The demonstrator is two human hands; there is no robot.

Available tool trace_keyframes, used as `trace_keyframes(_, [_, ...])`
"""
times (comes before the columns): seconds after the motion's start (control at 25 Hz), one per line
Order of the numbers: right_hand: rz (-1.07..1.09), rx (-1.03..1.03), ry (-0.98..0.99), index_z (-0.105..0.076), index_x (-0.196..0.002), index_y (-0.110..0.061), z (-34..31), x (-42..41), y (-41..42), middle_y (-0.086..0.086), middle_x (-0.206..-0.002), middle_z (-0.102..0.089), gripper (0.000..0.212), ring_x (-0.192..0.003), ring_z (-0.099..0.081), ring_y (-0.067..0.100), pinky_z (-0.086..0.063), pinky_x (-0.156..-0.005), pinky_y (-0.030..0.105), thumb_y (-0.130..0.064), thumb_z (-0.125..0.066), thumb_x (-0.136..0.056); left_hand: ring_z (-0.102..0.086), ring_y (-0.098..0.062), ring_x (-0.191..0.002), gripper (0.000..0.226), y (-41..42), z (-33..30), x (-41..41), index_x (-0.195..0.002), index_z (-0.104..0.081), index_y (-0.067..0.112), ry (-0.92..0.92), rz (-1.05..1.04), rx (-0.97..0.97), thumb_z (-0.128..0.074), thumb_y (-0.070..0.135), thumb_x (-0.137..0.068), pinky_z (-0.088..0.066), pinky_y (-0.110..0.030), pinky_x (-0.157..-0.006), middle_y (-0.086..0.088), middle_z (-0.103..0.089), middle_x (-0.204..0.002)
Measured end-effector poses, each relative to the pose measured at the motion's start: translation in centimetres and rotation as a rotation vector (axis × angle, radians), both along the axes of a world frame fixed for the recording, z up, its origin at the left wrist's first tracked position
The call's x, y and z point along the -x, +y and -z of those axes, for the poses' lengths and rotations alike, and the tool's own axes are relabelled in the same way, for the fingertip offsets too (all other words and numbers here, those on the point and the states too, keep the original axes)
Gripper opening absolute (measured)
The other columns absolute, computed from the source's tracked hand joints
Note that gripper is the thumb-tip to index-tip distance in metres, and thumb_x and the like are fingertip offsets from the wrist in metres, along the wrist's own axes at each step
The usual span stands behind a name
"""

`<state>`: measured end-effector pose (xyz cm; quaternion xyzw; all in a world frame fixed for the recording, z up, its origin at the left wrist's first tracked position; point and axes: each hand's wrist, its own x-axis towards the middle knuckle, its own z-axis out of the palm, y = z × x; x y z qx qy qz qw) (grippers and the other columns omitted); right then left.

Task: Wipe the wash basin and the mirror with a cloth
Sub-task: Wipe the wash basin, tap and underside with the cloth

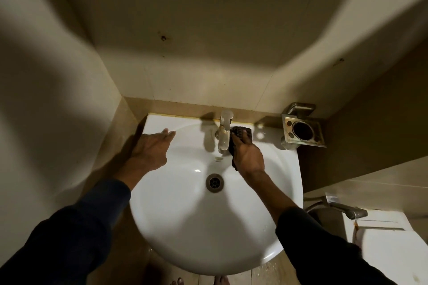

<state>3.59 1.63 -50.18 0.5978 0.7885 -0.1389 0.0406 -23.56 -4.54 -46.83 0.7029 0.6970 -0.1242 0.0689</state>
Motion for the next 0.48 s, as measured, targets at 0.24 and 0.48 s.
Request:
trace_keyframes(0.24, [0.211, -0.112, -0.132, -0.037, -0.144, -0.017, -0.5, -4.0, 0.4, 0.02, -0.131, -0.054, 0.067, -0.102, -0.063, 0.034, -0.054, -0.076, 0.038, -0.008, -0.067, -0.085, -0.033, -0.017, -0.145, 0.077, -0.2, -0.3, -0.3, -0.157, -0.009, 0.019, -0.011, -0.008, 0.024, -0.049, 0.01, -0.091, -0.037, -0.032, -0.111, -0.003, -0.012, -0.165])
trace_keyframes(0.48, [0.306, -0.124, -0.013, -0.038, -0.144, -0.018, -0.1, -2.7, 0.3, 0.02, -0.128, -0.057, 0.06, -0.101, -0.064, 0.034, -0.054, -0.081, 0.04, -0.004, -0.06, -0.089, -0.039, -0.018, -0.141, 0.081, -0.2, -0.7, -0.2, -0.157, -0.009, 0.019, -0.003, -0.011, 0.031, -0.049, 0.006, -0.088, -0.04, -0.031, -0.106, -0.002, -0.013, -0.165])
